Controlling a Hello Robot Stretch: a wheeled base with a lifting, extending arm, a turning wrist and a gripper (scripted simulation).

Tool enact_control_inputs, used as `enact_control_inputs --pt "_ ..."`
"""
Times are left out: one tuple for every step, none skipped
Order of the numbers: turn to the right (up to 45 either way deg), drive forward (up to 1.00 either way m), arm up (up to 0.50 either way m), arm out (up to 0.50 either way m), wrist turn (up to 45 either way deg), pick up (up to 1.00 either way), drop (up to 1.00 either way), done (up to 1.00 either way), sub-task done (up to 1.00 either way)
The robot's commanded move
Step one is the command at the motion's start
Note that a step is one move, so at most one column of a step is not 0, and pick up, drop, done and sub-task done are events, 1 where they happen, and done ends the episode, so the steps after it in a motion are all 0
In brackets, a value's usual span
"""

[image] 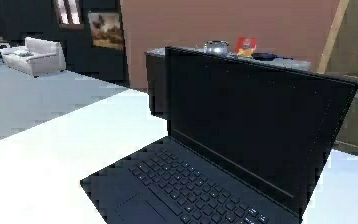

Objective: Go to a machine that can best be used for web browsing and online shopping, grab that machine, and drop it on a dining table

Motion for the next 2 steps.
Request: enact_control_inputs --pt "3.0 0.00 0.00 0.00 0.0 0.00 0.00 0.00 0.00" --pt "-45.0 0.00 0.00 0.00 0.0 0.00 0.00 0.00 0.00"
